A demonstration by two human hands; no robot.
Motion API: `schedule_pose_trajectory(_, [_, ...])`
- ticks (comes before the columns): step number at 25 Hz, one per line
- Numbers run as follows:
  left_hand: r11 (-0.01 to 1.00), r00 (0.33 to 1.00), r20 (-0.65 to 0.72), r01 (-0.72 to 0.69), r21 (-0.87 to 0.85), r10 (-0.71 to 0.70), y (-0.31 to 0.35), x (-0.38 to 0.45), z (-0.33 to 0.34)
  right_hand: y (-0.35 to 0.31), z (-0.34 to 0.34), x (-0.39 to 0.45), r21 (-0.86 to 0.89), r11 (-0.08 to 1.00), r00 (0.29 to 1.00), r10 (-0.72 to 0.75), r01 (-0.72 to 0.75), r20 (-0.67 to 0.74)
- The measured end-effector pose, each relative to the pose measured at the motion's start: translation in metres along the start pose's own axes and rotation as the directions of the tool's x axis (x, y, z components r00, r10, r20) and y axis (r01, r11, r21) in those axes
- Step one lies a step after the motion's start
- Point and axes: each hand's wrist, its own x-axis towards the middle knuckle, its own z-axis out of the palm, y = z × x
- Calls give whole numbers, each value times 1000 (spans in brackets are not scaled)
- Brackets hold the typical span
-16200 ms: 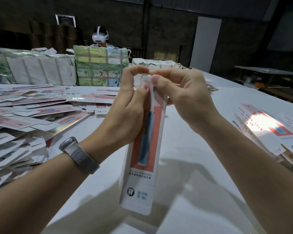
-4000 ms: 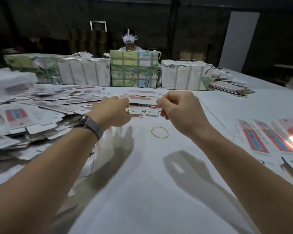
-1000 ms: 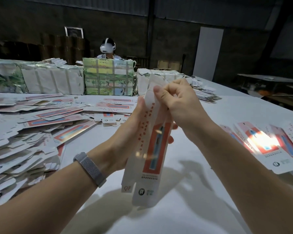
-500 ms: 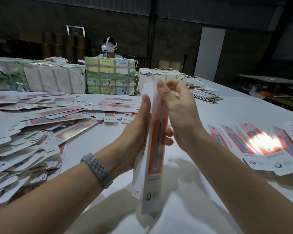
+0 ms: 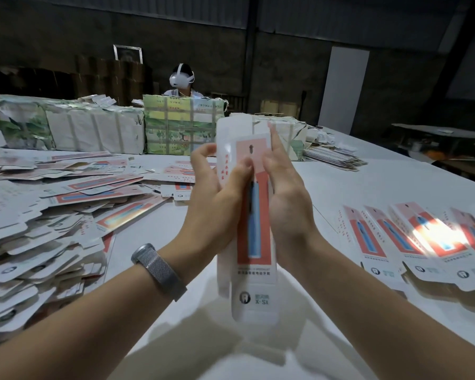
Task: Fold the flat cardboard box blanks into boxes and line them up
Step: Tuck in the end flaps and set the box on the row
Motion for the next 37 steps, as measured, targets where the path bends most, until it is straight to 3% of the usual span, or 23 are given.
schedule_pose_trajectory(3, [999, 997, 73, 2, 35, -4, -2, -2, 5, 1, 2, -1, 13, 1000, 999, -25, 26, -43])
schedule_pose_trajectory(7, [985, 988, 111, -124, 121, 111, -3, -8, 8, 9, -1, -3, 46, 996, 996, -73, 75, -42])
schedule_pose_trajectory(13, [992, 976, 179, -126, -5, 124, 4, -7, 6, 7, -15, 5, 61, 997, 998, -47, 49, -28])
schedule_pose_trajectory(24, [983, 967, 192, -177, 48, 165, -2, -11, 4, 15, -16, 4, 19, 998, 998, -55, 56, -24])
schedule_pose_trajectory(37, [996, 977, 206, -66, 59, 52, 4, -3, 2, 3, -17, 12, 52, 998, 991, -34, 41, -128])
